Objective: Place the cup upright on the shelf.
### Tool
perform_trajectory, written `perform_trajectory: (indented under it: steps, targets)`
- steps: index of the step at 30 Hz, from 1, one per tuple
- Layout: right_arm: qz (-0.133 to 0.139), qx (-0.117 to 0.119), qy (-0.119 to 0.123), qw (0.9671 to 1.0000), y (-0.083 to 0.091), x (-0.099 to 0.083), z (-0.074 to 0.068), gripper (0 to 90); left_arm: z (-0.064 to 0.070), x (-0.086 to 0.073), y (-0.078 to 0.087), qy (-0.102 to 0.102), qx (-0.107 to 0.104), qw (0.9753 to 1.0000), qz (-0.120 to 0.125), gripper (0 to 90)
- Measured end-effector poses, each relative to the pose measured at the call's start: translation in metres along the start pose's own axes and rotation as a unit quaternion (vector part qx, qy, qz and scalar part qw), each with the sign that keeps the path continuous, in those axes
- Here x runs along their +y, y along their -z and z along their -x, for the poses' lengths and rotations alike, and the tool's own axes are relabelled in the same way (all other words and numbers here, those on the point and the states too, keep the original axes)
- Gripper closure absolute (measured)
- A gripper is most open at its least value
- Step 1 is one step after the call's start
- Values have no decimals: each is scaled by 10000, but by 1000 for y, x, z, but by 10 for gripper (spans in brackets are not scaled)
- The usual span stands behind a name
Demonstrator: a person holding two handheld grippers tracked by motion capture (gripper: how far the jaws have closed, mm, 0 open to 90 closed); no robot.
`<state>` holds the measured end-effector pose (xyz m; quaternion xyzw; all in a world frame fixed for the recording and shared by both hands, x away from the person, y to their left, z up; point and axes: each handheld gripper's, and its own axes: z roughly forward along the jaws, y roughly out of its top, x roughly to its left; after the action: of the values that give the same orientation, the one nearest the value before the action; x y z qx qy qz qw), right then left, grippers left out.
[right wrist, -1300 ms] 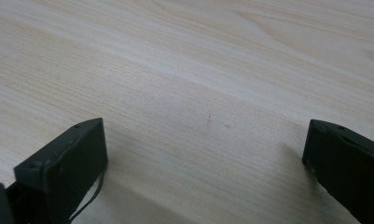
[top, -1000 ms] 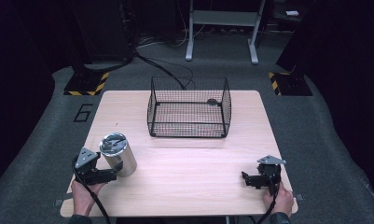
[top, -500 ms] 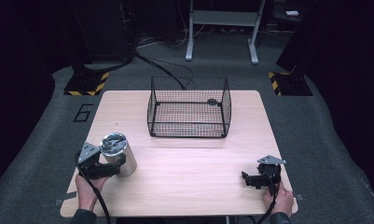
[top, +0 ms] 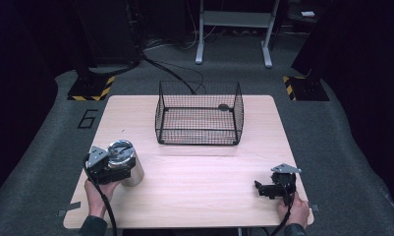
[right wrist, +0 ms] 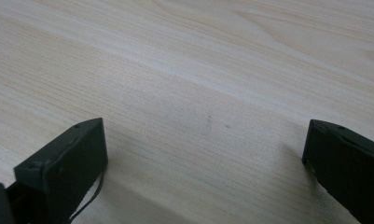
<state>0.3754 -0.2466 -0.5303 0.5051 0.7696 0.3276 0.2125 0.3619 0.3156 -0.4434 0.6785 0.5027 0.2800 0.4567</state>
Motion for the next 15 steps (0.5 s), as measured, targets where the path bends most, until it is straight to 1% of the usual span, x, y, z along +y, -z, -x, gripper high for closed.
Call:
perform_trajectory:
  steps: [4, 9, 15]
  targets:
    - [0, 0, -2, 10000, 0, 0, 0, 0, 2, -1, -2, 22, 50, 10000, 36, 13]
    - [1, -1, -1, 10000, 0, 0, 0, 0, 5, -2, -4, 32, 173, 9998, 125, 22]
    - [1, -1, 1, 10000, 0, 0, 0, 0, 4, -2, -3, -44, 179, 9997, 151, 30]
